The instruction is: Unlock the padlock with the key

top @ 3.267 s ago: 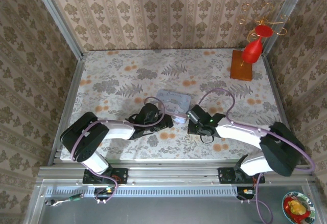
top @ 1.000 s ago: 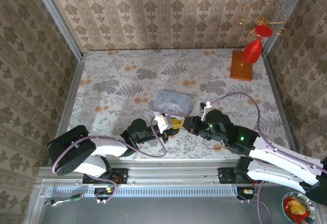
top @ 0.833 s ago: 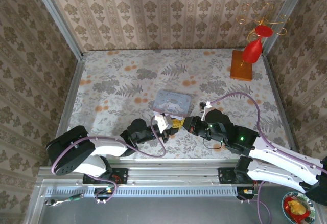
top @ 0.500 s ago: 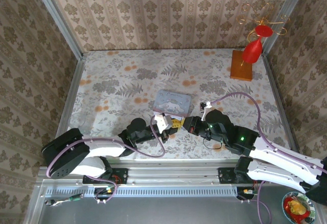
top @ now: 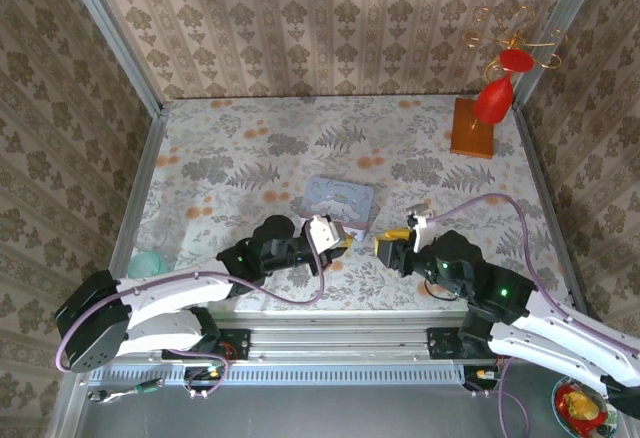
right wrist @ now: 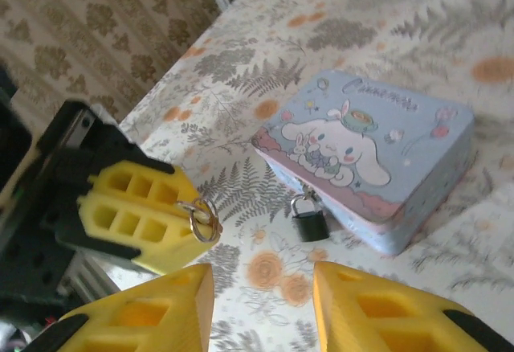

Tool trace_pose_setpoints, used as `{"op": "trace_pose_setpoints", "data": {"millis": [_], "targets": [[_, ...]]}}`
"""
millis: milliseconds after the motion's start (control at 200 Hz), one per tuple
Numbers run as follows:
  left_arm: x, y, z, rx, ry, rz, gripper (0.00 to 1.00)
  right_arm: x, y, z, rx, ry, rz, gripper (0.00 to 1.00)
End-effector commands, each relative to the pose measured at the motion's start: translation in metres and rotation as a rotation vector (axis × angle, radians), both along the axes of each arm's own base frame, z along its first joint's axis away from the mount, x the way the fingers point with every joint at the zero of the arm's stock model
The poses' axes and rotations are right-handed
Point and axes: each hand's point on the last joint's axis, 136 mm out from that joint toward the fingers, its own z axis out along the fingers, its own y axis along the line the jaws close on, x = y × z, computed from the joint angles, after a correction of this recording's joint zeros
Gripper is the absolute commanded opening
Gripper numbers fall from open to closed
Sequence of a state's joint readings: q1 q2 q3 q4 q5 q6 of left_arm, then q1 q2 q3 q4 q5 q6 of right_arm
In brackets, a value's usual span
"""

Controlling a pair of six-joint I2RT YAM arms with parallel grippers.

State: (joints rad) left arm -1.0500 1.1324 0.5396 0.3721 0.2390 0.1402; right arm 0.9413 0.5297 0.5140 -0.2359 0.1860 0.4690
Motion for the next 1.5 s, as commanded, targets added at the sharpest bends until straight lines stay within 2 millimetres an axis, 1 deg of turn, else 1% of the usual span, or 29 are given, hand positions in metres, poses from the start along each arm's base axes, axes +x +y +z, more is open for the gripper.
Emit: {"op": "trace_pose_setpoints", "data": {"millis": [0,80,130,275,375,520,685,825,990,1065,1350,1495], "targets": [[-0.015,0.009,-0.016,0.147,0.004,-0.056,0.0,-0.014,0.007,0.007,-0.095,-0.231,0.163,0.36],[-0.022,0.009,-0.019,0.187,0.011,-0.091,0.0,-0.021,0.019,0.005,-0.037,-0.263,0.231,0.34],[-0.026,0.009,-0.02,0.211,0.017,-0.113,0.0,-0.022,0.023,0.003,-0.021,-0.274,0.245,0.34],[-0.036,0.007,-0.023,0.257,0.044,-0.173,0.0,-0.028,0.035,-0.013,-0.059,-0.279,0.326,0.33],[-0.041,0.005,-0.025,0.276,0.051,-0.2,0.0,-0.033,0.043,-0.016,-0.055,-0.274,0.38,0.32],[-0.042,0.002,-0.027,0.282,0.046,-0.214,0.0,-0.032,0.046,-0.023,-0.058,-0.257,0.384,0.29],[-0.045,-0.002,-0.026,0.277,0.04,-0.233,0.0,-0.033,0.05,-0.033,-0.07,-0.23,0.403,0.29],[-0.045,-0.003,-0.028,0.287,0.044,-0.234,0.0,-0.035,0.054,-0.034,-0.064,-0.208,0.424,0.28],[-0.045,-0.005,-0.028,0.284,0.04,-0.23,0.0,-0.031,0.052,-0.04,-0.076,-0.186,0.399,0.27],[-0.045,-0.006,-0.027,0.279,0.039,-0.234,0.0,-0.031,0.051,-0.044,-0.08,-0.176,0.396,0.26],[-0.05,-0.006,-0.029,0.286,0.049,-0.253,0.0,-0.031,0.051,-0.047,-0.087,-0.166,0.397,0.17],[-0.05,-0.005,-0.029,0.285,0.049,-0.254,0.0,-0.032,0.052,-0.052,-0.099,-0.156,0.403,0.16]]}}
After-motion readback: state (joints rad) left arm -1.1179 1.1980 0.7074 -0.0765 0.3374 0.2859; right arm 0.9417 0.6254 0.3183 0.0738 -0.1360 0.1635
